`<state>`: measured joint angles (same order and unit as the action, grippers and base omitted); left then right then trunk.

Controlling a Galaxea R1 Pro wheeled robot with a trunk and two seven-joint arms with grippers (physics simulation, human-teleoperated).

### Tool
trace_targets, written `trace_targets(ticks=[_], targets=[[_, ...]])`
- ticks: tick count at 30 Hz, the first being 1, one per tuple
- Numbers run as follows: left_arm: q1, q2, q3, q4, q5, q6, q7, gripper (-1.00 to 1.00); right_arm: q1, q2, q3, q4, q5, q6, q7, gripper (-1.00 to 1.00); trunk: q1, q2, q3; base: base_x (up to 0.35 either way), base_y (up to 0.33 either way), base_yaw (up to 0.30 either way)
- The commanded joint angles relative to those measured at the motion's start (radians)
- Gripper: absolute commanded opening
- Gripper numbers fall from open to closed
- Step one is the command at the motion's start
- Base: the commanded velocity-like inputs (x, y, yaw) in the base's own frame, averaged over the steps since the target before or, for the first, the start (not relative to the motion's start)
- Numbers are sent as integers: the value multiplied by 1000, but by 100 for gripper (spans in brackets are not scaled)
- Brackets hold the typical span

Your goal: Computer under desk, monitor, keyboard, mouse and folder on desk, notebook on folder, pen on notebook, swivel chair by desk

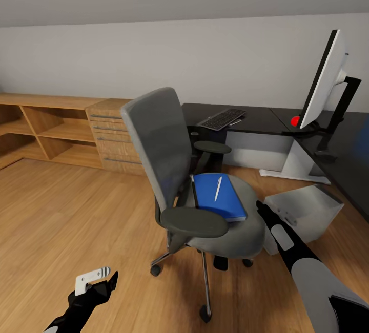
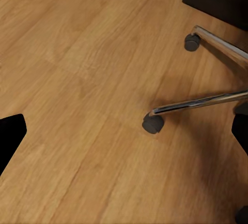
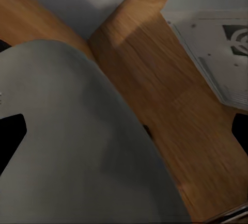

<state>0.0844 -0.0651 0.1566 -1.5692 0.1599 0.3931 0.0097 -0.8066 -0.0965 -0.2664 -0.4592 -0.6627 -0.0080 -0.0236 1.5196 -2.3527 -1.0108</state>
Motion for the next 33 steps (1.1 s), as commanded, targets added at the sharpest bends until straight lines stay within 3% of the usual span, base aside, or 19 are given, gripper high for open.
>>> trace_targets(ticks=[1, 10, 33], targets=[[0, -1, 1, -2, 10, 6, 1, 100, 0, 0, 1, 0, -17, 0, -2, 100, 0, 0, -1, 0, 0, 0], [0, -1, 1, -2, 10, 6, 1, 100, 0, 0, 2, 0, -25, 0, -2, 100, 0, 0, -5, 0, 0, 68], [0, -1, 0, -2, 10, 6, 0, 100, 0, 1, 4, -1, -26, 0, -2, 100, 0, 0, -31, 0, 0, 171]])
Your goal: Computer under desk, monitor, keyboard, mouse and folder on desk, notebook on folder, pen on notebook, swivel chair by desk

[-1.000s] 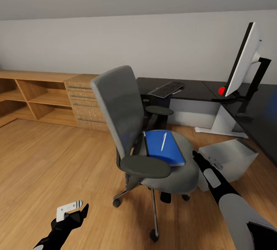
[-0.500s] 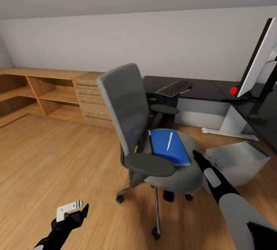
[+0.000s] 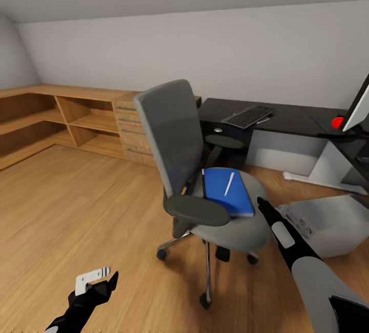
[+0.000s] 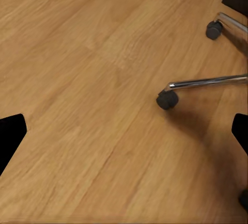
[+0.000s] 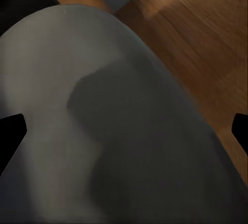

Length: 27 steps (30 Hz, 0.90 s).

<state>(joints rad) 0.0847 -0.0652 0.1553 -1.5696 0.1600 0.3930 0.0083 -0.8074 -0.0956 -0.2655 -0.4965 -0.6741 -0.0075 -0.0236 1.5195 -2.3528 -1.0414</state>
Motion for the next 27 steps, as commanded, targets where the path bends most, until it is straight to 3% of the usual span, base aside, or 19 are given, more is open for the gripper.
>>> trace_targets(ticks=[1, 18, 23, 27], targets=[[0, -1, 1, -1, 10, 6, 1, 100, 1, 0, 3, 36, -15, -1, -2, 100, 0, 0, -2, 0, 0, 175], [0, -2, -2, 14, 9, 6, -1, 100, 1, 0, 4, 9, -15, -1, 2, 100, 0, 0, -19, 0, 0, 142], [0, -2, -2, 14, 9, 5, -2, 100, 1, -29, 2, -2, -14, 1, 7, 100, 0, 0, -19, 0, 0, 1], [0, -2, -2, 14, 9, 4, -2, 100, 1, -31, 2, -2, -15, 1, 7, 100, 0, 0, -19, 0, 0, 0]])
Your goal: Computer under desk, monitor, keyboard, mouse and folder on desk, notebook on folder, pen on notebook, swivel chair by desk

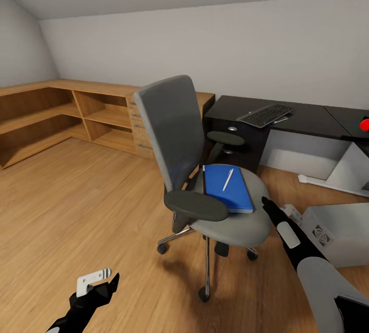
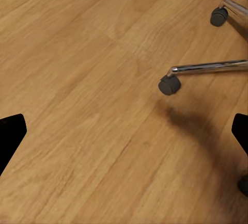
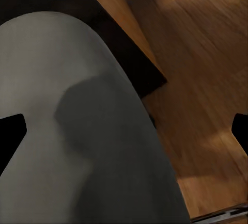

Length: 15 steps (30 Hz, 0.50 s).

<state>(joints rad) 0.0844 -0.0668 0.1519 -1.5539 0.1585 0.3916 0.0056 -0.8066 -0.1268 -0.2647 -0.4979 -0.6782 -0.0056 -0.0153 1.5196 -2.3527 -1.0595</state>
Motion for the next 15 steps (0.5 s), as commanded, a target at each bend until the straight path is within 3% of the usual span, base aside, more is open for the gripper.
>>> trace_targets(ticks=[1, 10, 12, 15], targets=[[0, -1, 1, -2, 10, 6, 1, 100, 0, 0, 1, -1, -11, -1, -2, 100, 0, 0, -1, 0, 0, 0], [0, -1, 1, -2, 10, 6, 1, 100, 0, -9, -1, 1, -17, 7, -2, 100, 0, 0, -1, 0, 0, 0], [0, -1, 1, -1, 11, 7, 1, 100, 0, -17, -1, 1, -37, 29, -2, 100, 0, 0, -1, 0, 0, 0], [0, -1, 1, 2, 10, 7, 1, 100, 0, -45, 0, 1, -119, 111, 1, 100, 0, 0, -1, 0, 0, 0]])
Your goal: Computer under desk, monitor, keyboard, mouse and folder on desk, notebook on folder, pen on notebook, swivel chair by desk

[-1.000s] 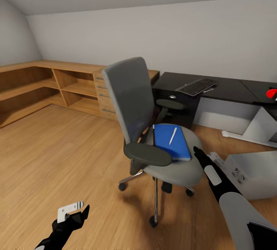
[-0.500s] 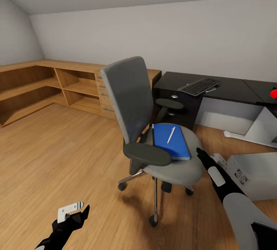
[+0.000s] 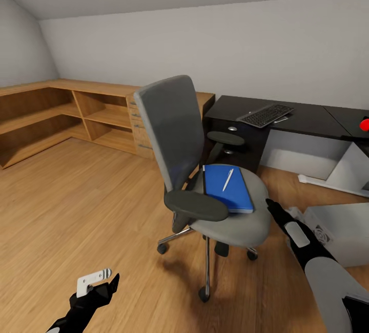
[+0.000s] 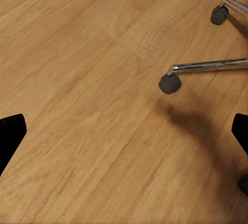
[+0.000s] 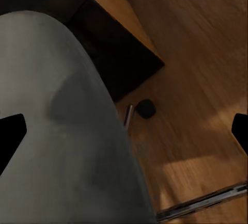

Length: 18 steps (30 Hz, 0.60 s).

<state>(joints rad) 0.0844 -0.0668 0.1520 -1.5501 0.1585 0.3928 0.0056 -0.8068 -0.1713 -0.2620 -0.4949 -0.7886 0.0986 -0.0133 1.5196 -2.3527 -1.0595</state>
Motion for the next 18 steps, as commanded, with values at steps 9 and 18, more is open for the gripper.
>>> trace_targets(ticks=[9, 18], targets=[[0, -1, 1, -1, 10, 5, 1, 100, 0, -21, -2, -1, -61, 57, 22, 100, 0, 0, -1, 0, 0, 1], [0, -1, 1, 0, 10, 6, 1, 100, 0, -18, -2, 1, -65, 65, 24, 100, 0, 0, -2, 0, 0, 170]])
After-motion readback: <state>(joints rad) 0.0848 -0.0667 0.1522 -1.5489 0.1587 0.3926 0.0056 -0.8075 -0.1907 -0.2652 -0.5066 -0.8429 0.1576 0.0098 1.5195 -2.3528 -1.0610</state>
